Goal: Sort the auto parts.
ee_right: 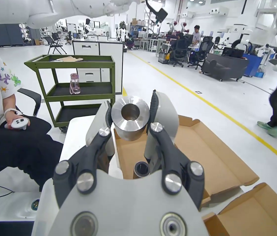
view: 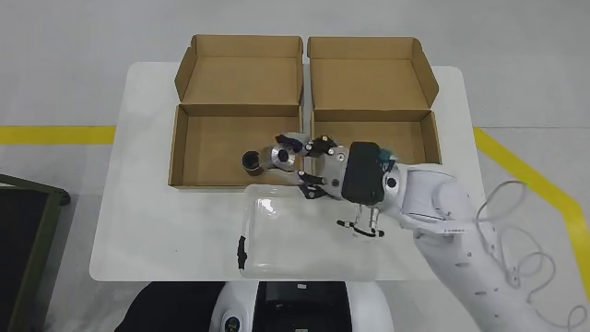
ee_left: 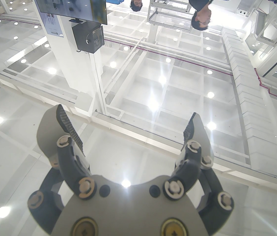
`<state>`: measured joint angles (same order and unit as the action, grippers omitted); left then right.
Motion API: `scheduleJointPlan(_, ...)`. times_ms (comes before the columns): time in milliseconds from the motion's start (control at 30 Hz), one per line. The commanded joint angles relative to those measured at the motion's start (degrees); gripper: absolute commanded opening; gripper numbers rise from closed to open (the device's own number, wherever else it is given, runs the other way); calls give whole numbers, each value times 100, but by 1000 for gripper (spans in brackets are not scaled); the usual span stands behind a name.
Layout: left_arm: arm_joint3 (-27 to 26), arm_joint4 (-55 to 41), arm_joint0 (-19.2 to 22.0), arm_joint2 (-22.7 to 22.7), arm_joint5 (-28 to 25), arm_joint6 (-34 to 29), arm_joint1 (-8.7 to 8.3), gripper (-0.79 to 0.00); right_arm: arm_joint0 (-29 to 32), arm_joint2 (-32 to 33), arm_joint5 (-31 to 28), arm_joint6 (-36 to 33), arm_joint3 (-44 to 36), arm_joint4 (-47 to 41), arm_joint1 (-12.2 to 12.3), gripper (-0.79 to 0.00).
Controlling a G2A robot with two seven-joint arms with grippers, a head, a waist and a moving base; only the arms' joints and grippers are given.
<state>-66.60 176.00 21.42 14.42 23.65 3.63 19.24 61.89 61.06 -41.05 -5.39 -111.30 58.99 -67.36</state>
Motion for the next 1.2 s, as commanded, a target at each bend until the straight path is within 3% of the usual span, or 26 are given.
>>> scheduleJointPlan(0, 0, 0, 0, 0, 0, 0, 0, 0, 14, -55, 55, -92, 40, 141, -3, -785)
scheduleJointPlan(333, 0, 0, 0, 0, 0, 0, 0, 0, -91, -408, 200, -908, 669, 200, -41, -785)
scheduleJointPlan(900, 0, 0, 0, 0, 0, 0, 0, 0, -896, -1120, 895, -1842, 1576, 927, -259, -785)
scheduleJointPlan(1167, 0, 0, 0, 0, 0, 0, 0, 0, -1283, -1411, 1051, -2130, 2024, 857, -404, -785)
